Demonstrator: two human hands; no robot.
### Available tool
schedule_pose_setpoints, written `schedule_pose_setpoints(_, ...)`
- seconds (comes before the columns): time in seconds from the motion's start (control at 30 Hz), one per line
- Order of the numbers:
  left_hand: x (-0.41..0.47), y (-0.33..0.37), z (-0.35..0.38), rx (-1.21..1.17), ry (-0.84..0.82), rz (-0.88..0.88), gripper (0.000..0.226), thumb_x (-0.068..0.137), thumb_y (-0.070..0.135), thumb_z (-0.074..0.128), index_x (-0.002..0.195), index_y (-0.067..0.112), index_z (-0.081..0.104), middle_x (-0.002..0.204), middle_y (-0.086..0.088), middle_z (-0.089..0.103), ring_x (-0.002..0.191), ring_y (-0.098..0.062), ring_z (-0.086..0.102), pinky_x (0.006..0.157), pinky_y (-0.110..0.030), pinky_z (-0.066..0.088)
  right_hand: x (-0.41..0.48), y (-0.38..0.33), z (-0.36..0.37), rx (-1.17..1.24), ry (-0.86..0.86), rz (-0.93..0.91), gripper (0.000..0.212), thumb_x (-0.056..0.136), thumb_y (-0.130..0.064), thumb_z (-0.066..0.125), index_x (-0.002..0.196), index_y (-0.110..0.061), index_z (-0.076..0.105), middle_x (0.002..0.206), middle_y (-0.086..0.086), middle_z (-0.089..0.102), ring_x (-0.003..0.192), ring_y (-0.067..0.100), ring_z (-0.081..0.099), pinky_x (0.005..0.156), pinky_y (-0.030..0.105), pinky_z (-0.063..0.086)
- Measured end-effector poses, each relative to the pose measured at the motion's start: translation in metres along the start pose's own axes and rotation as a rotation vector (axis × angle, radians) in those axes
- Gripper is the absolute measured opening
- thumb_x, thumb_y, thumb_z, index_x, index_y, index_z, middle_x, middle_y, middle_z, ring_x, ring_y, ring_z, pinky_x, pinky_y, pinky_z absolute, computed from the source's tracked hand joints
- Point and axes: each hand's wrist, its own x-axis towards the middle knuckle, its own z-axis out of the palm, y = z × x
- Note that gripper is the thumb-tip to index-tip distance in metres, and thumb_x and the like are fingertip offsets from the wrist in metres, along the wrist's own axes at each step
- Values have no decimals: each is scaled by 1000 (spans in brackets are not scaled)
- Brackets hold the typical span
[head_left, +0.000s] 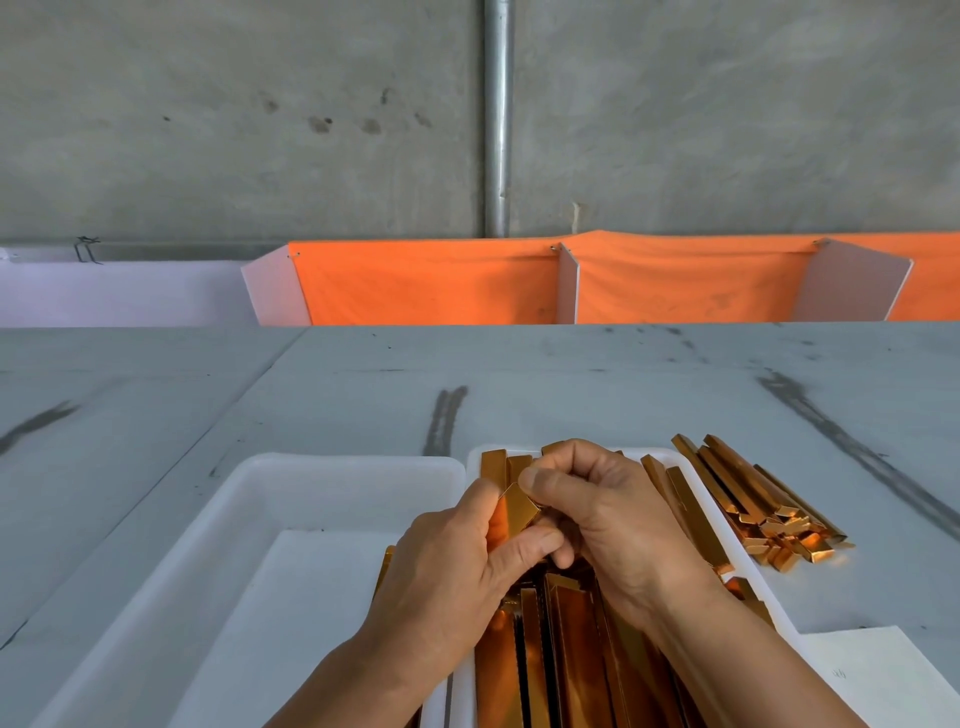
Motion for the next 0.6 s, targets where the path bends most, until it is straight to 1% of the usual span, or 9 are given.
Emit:
schedule_pose_setpoints(0.13, 0, 0, 0, 27, 12, -9, 57, 70, 92, 27, 77, 36, 38, 56, 10, 45, 54, -2, 52, 48, -16, 38, -1, 0, -1, -52, -6, -31, 12, 85, -12, 73, 73, -13, 71, 57, 10, 57, 41, 16, 45, 47, 22, 46)
schedule_pose_setpoints(0.23, 0, 1, 0, 14, 10, -9, 52, 72, 89, 32, 74, 37, 36, 54, 13, 44, 53, 1, 50, 47, -14, 36, -3, -3, -4, -98, -24, -54, 10, 85, -17, 73, 76, -13, 73, 59, 10, 61, 43, 17, 49, 49, 21, 47)
schedule_pose_setpoints(0.33, 1, 1, -2, 6, 8, -15, 53, 69, 90, 30, 74, 37, 36, 55, 16, 45, 54, 3, 50, 47, -14, 35, -4, -5, -6, -155, -38, -84, 13, 89, -19, 69, 79, -14, 74, 70, 23, 66, 46, 20, 52, 52, 21, 47)
schedule_pose_setpoints(0.4, 1, 1, -3, 8, 3, -16, 51, 69, 89, 30, 75, 38, 35, 57, 19, 48, 55, 5, 50, 47, -13, 35, -4, -6, -6, -184, -42, -86, 13, 90, -17, 68, 79, -16, 75, 73, 24, 67, 47, 19, 54, 52, 21, 48)
schedule_pose_setpoints(0.47, 1, 1, -3, 36, -5, -10, 48, 69, 87, 29, 75, 39, 34, 54, 16, 44, 56, 8, 50, 47, -11, 35, -3, -6, -6, -198, -43, -77, 15, 90, -14, 68, 77, -18, 75, 71, 22, 67, 45, 17, 54, 51, 21, 48)
schedule_pose_setpoints(0.53, 1, 1, -2, 73, -4, -1, 50, 69, 89, 25, 77, 40, 33, 56, 14, 41, 60, 9, 51, 48, -11, 36, -3, -6, -6, -180, -41, -53, 16, 90, -12, 69, 76, -18, 74, 72, 24, 67, 44, 16, 53, 50, 22, 48)
schedule_pose_setpoints(0.6, 1, 0, -1, 103, 2, 15, 55, 68, 93, 21, 79, 40, 34, 58, 12, 43, 60, 6, 52, 49, -12, 36, -2, -6, -6, -146, -31, -23, 17, 89, -9, 68, 75, -16, 74, 70, 22, 66, 42, 17, 52, 48, 22, 47)
